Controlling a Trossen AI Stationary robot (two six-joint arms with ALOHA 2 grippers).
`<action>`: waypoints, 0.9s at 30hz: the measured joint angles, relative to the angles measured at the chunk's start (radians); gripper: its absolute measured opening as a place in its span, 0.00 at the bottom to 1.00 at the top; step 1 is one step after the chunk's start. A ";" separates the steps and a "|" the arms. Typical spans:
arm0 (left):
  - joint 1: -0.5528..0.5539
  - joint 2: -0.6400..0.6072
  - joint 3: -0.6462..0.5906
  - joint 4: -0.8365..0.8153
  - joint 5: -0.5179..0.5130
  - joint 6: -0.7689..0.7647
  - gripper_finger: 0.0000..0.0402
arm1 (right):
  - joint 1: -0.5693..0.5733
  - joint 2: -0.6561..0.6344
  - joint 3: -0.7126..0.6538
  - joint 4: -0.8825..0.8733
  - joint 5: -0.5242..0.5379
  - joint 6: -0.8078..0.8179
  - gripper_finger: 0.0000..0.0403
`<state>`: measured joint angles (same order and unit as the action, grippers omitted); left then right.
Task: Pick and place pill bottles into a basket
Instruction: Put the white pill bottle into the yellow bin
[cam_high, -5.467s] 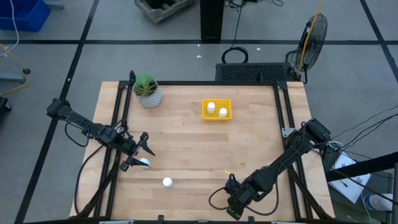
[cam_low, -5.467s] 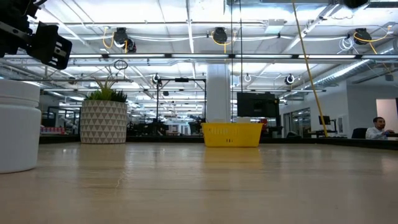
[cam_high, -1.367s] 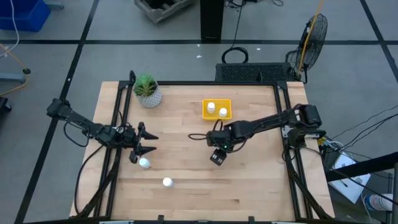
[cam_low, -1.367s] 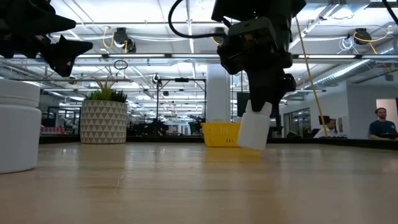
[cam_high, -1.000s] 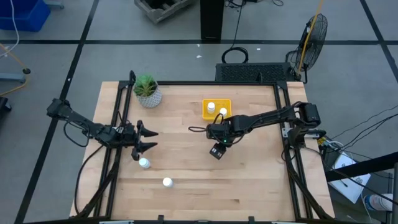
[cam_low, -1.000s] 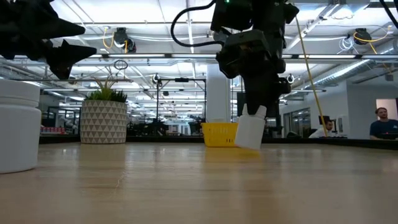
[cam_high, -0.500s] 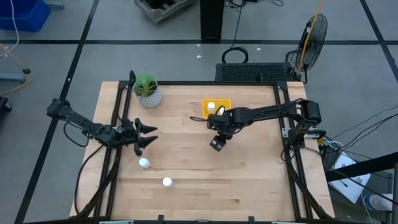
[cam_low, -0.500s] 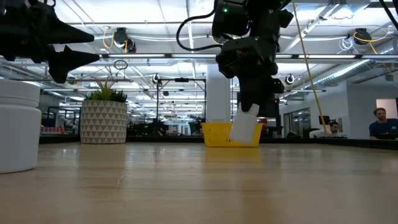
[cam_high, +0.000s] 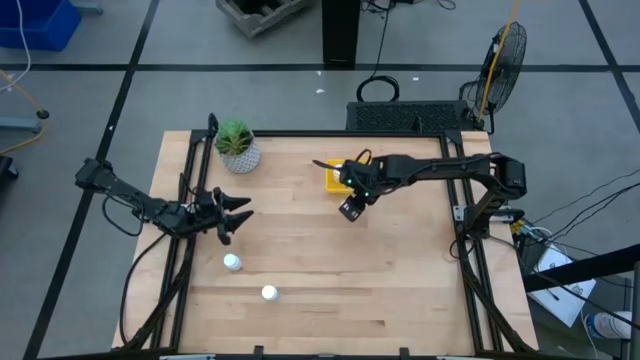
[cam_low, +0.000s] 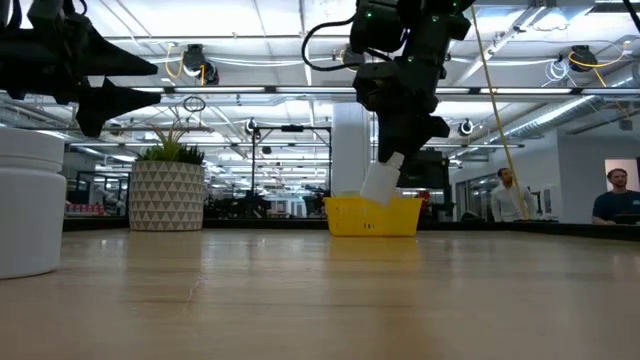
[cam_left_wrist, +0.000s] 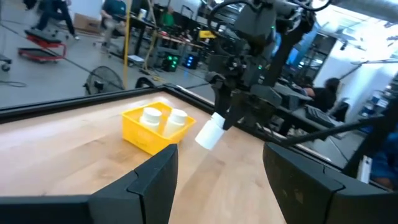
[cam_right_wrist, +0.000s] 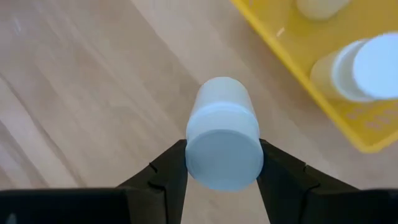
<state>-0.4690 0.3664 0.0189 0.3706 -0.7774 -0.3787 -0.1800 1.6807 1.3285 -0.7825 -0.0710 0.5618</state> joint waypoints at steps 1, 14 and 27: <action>0.000 0.000 0.000 0.000 -0.007 0.000 0.60 | -0.006 -0.001 0.000 0.008 0.005 -0.005 0.37; 0.000 0.000 0.000 -0.022 -0.036 -0.040 0.60 | -0.120 -0.006 0.010 0.053 0.048 -0.087 0.37; 0.000 0.000 0.000 -0.056 -0.009 -0.050 0.60 | -0.180 -0.091 0.010 0.104 0.118 -0.121 0.37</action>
<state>-0.4690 0.3664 0.0193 0.3149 -0.7866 -0.4288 -0.3600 1.5898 1.3380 -0.6781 0.0467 0.4407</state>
